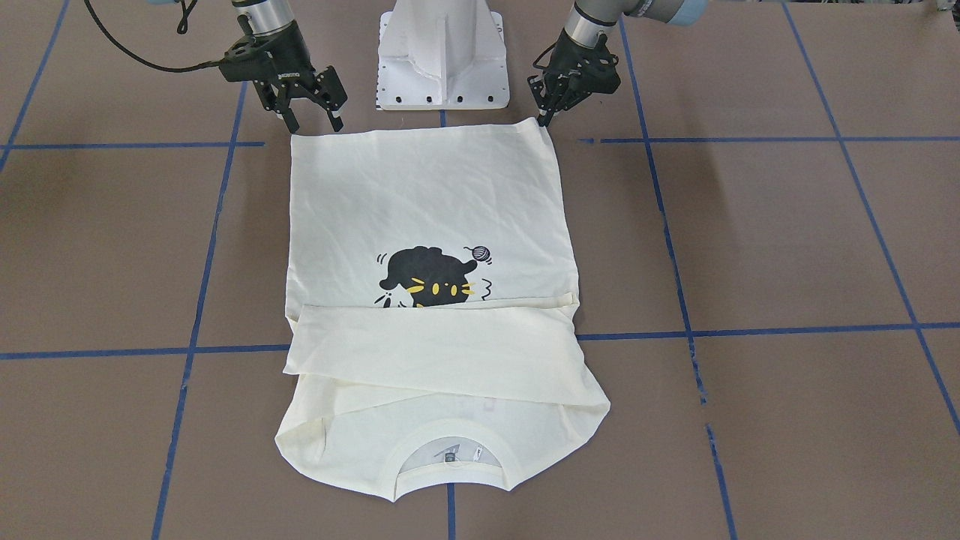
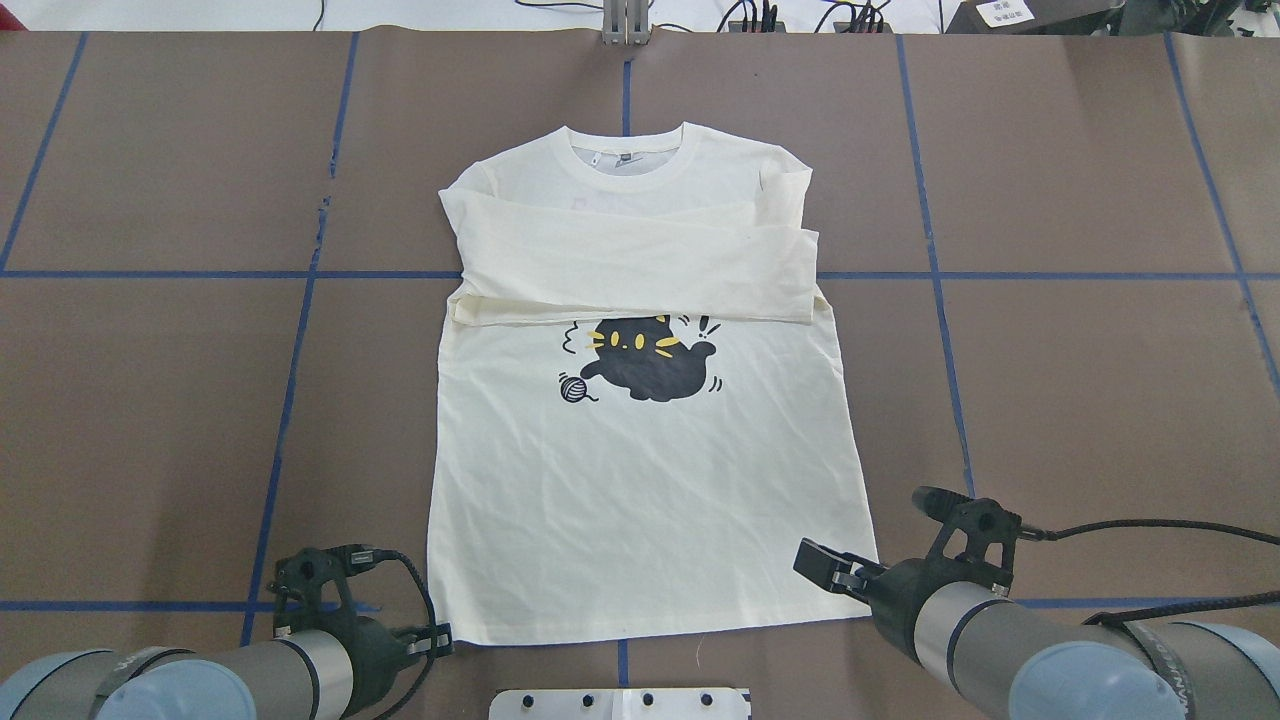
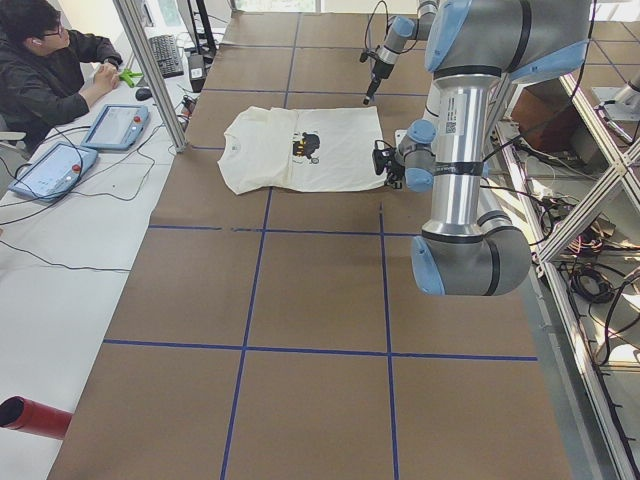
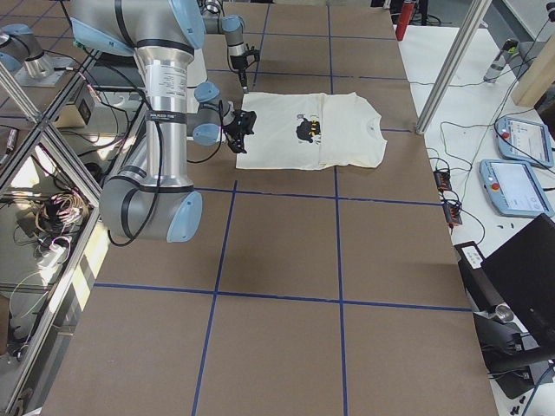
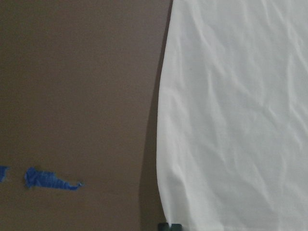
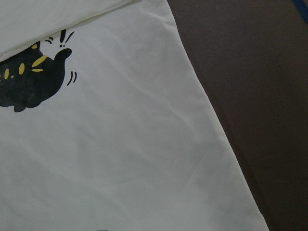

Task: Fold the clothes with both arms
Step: 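Lower both grippers and grasp the hem corners nearest the robot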

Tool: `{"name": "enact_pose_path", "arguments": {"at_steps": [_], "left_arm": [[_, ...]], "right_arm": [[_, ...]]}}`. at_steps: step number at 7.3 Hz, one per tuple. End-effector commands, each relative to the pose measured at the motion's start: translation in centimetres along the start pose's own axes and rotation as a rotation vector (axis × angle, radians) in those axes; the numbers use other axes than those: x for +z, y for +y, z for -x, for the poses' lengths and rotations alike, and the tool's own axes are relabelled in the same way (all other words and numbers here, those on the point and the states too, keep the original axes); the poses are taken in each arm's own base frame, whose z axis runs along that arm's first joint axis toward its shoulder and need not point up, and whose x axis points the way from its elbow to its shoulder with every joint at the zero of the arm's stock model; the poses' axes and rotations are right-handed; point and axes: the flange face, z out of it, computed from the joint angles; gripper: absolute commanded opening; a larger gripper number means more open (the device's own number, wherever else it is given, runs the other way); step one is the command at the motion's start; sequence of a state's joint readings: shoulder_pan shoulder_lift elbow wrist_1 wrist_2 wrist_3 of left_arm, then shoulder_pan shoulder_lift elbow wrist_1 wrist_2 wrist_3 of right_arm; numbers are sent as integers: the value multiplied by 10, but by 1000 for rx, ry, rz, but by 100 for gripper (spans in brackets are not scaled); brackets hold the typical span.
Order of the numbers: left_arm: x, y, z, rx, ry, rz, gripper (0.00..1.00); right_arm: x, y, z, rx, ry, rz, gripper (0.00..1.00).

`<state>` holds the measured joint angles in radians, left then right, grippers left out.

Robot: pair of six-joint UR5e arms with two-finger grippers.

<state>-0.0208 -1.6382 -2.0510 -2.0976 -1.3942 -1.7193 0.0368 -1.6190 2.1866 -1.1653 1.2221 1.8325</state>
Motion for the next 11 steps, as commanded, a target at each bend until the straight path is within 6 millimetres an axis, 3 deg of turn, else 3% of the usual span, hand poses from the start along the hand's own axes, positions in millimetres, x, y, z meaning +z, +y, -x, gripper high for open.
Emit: {"name": "enact_pose_path", "arguments": {"at_steps": [1, 4, 7, 11], "left_arm": [[-7, -6, -5, -8, 18, -7, 0], [-10, -19, -3, -15, 20, -56, 0], [-15, -21, -4, -16, 27, -61, 0], [-16, -23, -4, -19, 27, -65, 0]], "right_arm": [[5, 7, -34, 26, 59, -10, 83], [5, 18, -46, 33, 85, 9, 83], [18, 29, -55, 33, 105, 4, 61], [30, 36, -62, 21, 122, -1, 59]]}}
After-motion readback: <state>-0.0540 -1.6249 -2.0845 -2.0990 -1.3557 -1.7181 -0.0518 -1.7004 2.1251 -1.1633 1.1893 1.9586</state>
